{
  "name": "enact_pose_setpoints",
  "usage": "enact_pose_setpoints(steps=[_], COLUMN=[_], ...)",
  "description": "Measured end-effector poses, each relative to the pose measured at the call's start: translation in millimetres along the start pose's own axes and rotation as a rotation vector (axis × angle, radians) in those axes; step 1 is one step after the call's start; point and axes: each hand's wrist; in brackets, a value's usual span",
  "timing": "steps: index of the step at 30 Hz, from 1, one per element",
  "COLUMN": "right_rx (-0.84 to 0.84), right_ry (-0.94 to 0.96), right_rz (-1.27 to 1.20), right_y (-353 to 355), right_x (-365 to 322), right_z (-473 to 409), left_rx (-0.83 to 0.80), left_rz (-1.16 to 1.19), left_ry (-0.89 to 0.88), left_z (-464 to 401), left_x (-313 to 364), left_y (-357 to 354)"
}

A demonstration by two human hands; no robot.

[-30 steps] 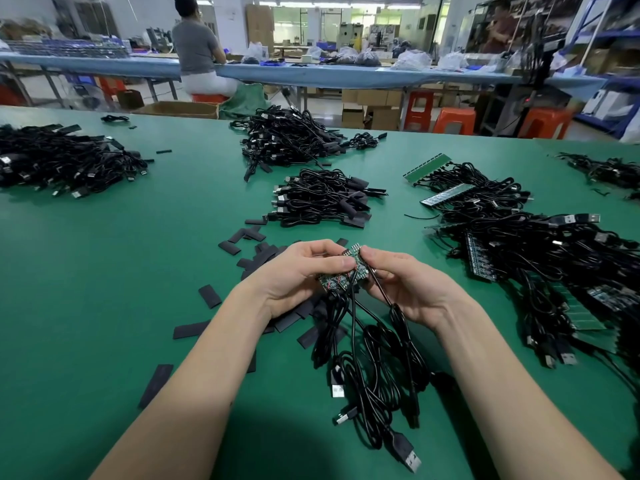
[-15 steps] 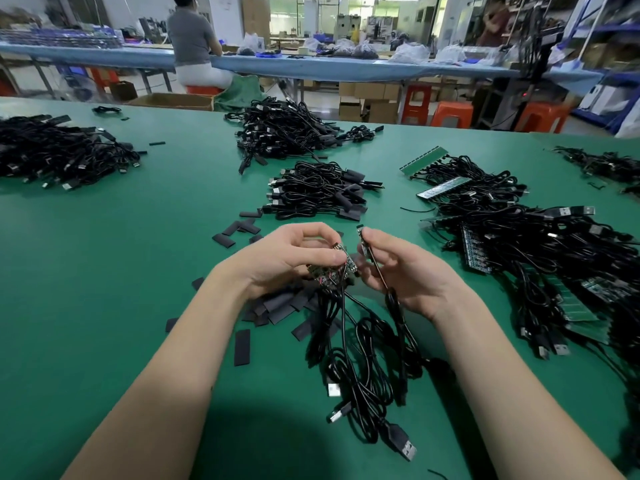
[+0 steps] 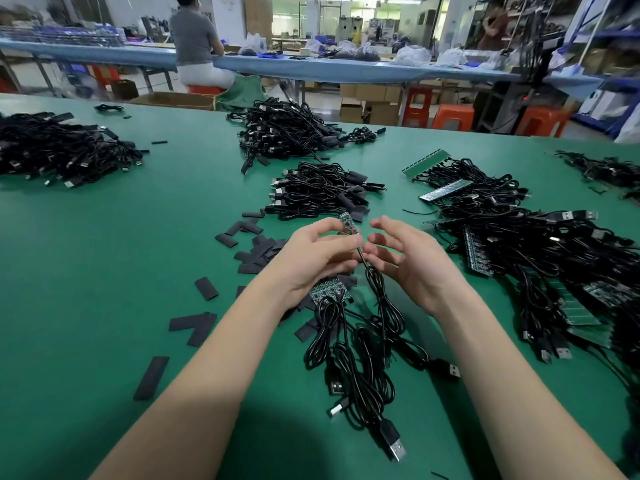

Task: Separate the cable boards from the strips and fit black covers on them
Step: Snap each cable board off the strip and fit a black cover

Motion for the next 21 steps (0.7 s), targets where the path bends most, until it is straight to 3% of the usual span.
enact_pose_setpoints(steps=[1, 4, 6, 11, 15, 21], right_rx=[0.035, 0.054, -0.046, -0.046, 0.0, -0.037], right_ry=[0.032, 0.129, 0.15, 0.101, -0.002, -0.114], right_rz=[0.203, 1.114, 1.324, 1.427, 1.495, 1.373], right_y=[2, 10, 13, 13, 14, 15], right_x=[5, 24, 29, 24, 16, 7], right_z=[-1, -2, -3, -2, -1, 1], left_rx=[0.021, 0.046, 0.054, 0.089, 0.086, 0.088], left_rz=[0.039, 0.162, 0.156, 0.129, -0.071, -0.24], left_ry=[0.003, -0.006, -0.004, -0.011, -0.033, -0.078], left_z=[0, 2, 2, 2, 3, 6], left_x=[0, -1, -1, -3, -2, -3], left_y=[3, 10, 12, 13, 13, 12])
Point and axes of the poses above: each hand's wrist, its own z-axis away from the middle knuckle, its own y-axis out of the back of the hand, x = y × z, and after that the axes turned 12 degrees about -x, right-handed
